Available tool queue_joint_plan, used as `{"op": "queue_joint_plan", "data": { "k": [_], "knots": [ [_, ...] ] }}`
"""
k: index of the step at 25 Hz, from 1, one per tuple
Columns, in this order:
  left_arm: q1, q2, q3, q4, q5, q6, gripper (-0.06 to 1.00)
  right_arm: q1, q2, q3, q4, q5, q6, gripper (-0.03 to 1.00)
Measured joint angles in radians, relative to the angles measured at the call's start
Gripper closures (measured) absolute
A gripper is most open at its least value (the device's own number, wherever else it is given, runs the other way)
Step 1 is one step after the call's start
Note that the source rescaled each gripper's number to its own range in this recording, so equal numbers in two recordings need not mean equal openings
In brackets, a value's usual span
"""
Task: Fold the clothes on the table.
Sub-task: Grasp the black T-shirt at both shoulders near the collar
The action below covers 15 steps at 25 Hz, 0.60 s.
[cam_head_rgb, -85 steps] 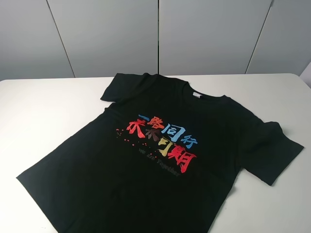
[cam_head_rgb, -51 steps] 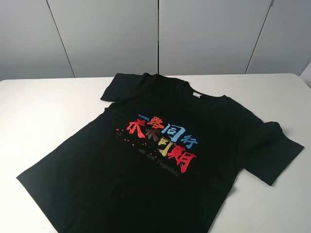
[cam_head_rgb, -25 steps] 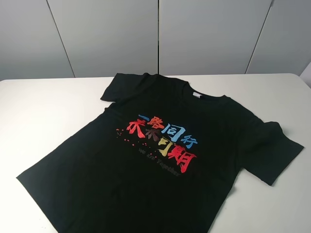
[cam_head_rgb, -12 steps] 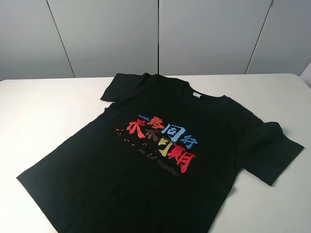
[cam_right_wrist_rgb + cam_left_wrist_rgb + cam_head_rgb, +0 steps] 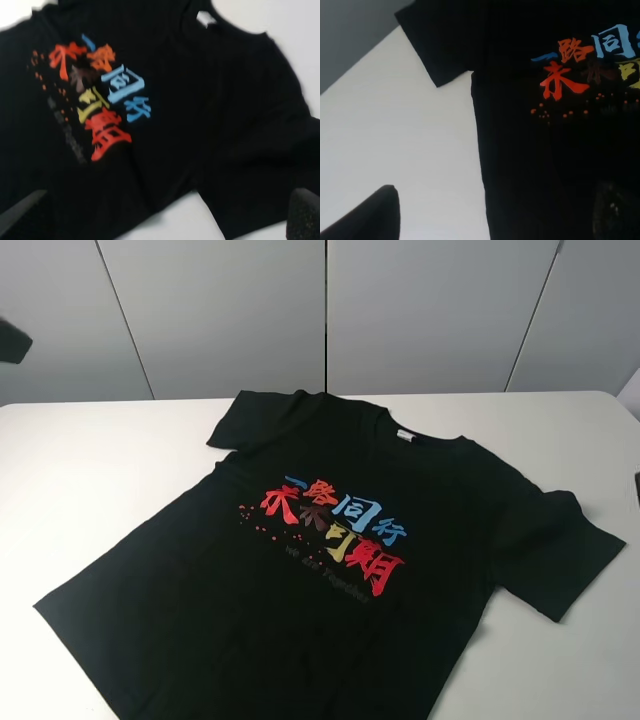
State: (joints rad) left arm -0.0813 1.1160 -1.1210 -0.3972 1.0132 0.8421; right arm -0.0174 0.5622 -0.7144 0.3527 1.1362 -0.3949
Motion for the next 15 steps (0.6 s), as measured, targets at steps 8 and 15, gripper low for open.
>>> {"op": "queue_joint_plan", "data": {
  "k": [8, 15],
  "knots": [
    [-0.08, 0.394, -0.326, -0.052, 0.073, 0.201, -0.06, 0.0, 0.215, -0.023, 0.087, 0.003, -0.148, -0.03],
    [-0.227, 0.694, -0.471, 0.149, 0.062, 0.207, -0.06, 0.059, 0.345, -0.024, 0.149, 0.005, -0.21, -0.03]
  ]
}}
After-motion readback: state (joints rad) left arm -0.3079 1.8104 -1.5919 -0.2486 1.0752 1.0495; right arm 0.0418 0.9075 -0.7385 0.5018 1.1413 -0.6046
